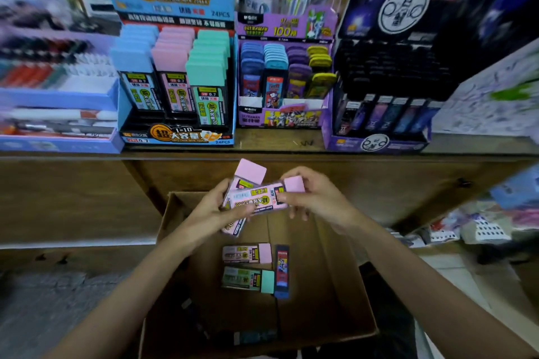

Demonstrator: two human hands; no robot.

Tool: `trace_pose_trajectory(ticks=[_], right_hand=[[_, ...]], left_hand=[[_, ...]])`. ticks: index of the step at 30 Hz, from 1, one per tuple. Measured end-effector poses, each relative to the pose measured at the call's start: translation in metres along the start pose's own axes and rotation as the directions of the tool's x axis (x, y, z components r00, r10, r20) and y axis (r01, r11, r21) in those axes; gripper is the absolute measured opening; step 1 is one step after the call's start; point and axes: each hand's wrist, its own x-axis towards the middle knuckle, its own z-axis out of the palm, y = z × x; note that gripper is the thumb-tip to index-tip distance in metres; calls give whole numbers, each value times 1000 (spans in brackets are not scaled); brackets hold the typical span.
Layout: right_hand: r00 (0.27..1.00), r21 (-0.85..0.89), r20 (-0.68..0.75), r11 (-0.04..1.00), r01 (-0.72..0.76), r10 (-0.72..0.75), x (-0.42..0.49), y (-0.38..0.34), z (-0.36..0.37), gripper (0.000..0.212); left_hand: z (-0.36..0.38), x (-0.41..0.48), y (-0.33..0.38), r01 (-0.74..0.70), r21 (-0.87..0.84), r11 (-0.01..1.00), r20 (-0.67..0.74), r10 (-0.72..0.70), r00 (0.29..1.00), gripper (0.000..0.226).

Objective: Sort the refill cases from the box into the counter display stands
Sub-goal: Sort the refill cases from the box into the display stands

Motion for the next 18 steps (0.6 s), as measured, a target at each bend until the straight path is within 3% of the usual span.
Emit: trace_pose_trajectory(ticks=[3,6,12,18], right_hand=[[988,158,-154,987,30,-6,-5,-13,-1,27],[980,295,-191,950,102,-46,-10,-26,-3,13],[931,-141,-208,951,276,-301,-10,-54,-5,10],[912,-121,-100,915,386,-398,6,-109,-1,9]], left_hand=[[8,-6,14,-32,11,999,54,31,998,47],[17,-9,24,-52,48,998,59,49,997,45],[17,-13,43,-132,105,986,6,132,991,43],[-11,-27,62,-245,33,969,-154,247,957,41]])
